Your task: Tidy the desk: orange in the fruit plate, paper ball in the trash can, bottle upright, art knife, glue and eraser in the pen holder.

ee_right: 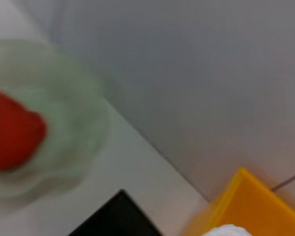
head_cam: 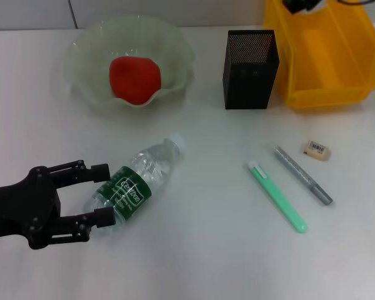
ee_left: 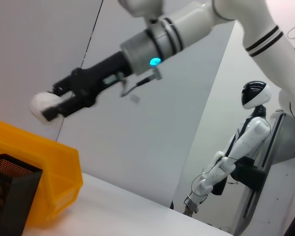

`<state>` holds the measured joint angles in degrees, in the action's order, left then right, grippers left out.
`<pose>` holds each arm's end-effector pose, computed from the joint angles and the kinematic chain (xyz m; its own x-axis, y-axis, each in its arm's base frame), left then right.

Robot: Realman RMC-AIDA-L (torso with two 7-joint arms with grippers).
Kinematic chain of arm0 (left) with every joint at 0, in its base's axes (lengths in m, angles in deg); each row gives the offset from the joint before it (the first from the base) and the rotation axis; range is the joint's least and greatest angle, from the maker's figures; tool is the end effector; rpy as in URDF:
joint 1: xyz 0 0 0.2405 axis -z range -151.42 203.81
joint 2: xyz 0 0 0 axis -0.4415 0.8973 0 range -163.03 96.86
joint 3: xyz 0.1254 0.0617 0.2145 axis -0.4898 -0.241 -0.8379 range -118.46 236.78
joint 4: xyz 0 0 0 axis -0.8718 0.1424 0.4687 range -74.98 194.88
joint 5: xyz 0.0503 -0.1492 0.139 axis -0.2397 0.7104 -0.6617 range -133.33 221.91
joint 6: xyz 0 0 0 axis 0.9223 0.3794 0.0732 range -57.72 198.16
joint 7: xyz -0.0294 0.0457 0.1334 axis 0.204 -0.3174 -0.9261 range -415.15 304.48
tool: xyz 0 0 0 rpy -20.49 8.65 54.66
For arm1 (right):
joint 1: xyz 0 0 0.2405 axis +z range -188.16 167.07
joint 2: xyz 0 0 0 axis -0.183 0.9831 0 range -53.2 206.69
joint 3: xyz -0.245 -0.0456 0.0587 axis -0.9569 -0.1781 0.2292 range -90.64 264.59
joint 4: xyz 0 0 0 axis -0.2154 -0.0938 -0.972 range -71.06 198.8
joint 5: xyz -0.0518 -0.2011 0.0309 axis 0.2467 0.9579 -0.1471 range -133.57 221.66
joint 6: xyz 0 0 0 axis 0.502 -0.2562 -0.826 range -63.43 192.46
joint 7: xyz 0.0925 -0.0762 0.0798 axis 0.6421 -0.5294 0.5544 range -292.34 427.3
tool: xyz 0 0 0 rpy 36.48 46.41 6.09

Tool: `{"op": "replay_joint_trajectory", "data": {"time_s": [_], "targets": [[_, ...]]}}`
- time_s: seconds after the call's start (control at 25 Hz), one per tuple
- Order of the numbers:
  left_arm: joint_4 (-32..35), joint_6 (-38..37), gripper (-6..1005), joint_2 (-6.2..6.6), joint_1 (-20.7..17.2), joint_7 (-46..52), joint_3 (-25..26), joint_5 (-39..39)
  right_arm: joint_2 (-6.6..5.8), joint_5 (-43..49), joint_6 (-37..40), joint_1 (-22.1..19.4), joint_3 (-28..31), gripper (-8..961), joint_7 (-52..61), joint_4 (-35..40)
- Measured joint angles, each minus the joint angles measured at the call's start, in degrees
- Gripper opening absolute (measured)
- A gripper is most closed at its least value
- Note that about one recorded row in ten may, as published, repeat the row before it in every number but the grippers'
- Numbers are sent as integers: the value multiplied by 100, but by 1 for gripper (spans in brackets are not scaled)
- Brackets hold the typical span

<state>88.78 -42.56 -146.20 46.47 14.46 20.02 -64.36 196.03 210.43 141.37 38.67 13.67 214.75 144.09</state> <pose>-0.2946 0.2379 0.0323 0.6709 0.3416 0.6581 0.3785 -0.9210 0.0921 0.0917 0.4376 0.0560 0.8932 -0.4378 0.1028 -0.2181 -0.6216 -0.7523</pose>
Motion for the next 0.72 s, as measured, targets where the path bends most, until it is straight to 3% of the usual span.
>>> {"op": "replay_joint_trajectory", "data": {"time_s": [0.2,0.4,0.72], "targets": [[0,-1,787,0,27,1,-1,0,-13,79,-799,130,79,563,231,-810],[0,-11,786,1,29,21,3,-4,-29,90,-1257,21,314,566,270,-1044],[0,-13,784,16,16,25,3,6,-206,90,-1585,-104,465,572,248,-1413]]}}
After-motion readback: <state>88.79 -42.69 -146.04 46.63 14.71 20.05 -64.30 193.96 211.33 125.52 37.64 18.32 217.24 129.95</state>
